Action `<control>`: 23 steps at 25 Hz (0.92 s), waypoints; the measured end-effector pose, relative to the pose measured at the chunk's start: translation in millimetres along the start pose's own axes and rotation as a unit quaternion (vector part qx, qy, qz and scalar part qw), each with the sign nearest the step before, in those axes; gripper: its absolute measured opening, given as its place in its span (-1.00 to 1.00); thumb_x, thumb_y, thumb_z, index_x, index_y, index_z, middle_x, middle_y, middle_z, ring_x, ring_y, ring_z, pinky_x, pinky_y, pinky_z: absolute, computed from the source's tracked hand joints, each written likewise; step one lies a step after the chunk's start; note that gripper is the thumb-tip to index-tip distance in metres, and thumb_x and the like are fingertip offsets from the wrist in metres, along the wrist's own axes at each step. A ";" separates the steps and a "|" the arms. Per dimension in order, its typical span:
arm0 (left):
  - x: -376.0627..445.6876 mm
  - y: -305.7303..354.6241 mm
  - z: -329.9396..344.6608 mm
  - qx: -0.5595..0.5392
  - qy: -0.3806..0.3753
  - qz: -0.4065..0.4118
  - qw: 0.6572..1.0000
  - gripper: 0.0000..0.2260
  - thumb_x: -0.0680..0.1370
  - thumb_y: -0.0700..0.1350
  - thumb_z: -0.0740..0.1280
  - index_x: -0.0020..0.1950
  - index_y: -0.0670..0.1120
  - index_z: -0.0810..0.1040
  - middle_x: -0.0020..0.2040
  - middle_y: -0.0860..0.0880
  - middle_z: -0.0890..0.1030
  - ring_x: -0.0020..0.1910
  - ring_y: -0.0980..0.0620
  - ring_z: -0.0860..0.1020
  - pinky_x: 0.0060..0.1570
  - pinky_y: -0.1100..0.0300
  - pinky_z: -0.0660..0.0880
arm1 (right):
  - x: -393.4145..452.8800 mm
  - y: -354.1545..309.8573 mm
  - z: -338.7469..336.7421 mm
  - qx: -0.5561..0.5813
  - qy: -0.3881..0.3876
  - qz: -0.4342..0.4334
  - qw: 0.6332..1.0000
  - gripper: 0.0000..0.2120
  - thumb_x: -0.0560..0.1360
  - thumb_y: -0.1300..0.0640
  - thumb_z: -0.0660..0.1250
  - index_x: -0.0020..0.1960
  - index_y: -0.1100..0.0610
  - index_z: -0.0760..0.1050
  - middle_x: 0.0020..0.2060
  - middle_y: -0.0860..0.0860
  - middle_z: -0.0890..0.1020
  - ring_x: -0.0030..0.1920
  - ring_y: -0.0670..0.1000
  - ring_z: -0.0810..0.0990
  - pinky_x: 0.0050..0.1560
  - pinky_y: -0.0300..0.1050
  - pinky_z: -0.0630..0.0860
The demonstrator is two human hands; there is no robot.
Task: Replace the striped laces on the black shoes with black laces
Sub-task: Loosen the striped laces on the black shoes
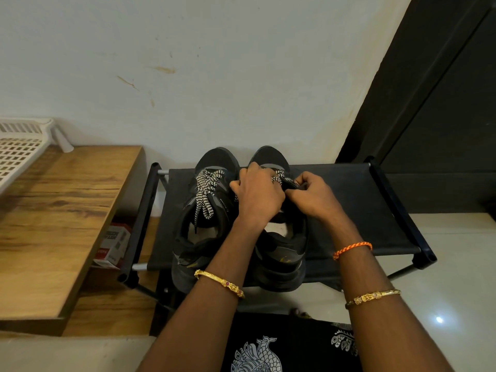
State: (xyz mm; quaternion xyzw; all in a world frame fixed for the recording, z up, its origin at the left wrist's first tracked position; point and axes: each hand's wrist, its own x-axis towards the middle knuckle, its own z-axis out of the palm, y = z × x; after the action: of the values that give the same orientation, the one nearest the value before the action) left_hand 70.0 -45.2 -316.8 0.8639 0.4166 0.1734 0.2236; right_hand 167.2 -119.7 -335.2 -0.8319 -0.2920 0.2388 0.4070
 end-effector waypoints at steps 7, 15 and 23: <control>1.2 -0.2 -11.7 -0.295 0.128 -0.075 0.944 -0.85 0.50 -0.32 0.17 0.00 -0.18 0.48 0.26 -0.12 0.25 0.08 0.02 0.43 0.18 0.24 0.37 | -0.1 0.4 -5.7 0.009 -0.005 0.022 1.000 -0.90 0.43 0.12 0.37 -0.16 0.07 0.44 -0.26 0.00 0.57 -0.22 -0.03 0.56 -0.26 -0.09 0.53; 5.3 -6.1 -22.1 -0.515 0.098 -0.169 0.835 -0.83 0.56 -0.24 0.04 -0.13 -0.04 0.35 -0.36 0.03 0.45 -0.36 0.09 0.44 -0.27 0.24 0.39 | -0.3 -1.7 -2.0 0.016 -0.007 0.027 0.999 -0.89 0.42 0.13 0.37 -0.15 0.09 0.44 -0.26 0.01 0.56 -0.20 -0.01 0.55 -0.18 -0.05 0.52; 0.0 -2.2 2.1 -0.034 0.013 0.013 0.999 -0.81 0.51 -0.10 0.30 0.10 0.02 0.60 0.12 -0.07 0.44 0.18 -0.04 0.42 0.17 0.01 0.21 | -0.9 -2.0 -1.7 0.006 -0.003 0.017 1.000 -0.90 0.39 0.14 0.34 -0.21 0.06 0.41 -0.35 -0.03 0.52 -0.32 -0.05 0.48 -0.36 -0.19 0.39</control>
State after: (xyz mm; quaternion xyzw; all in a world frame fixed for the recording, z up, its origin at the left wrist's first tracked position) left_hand 69.6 -44.5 -319.7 0.8590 0.4019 0.2017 0.2446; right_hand 167.1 -120.2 -332.5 -0.8339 -0.2773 0.2497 0.4066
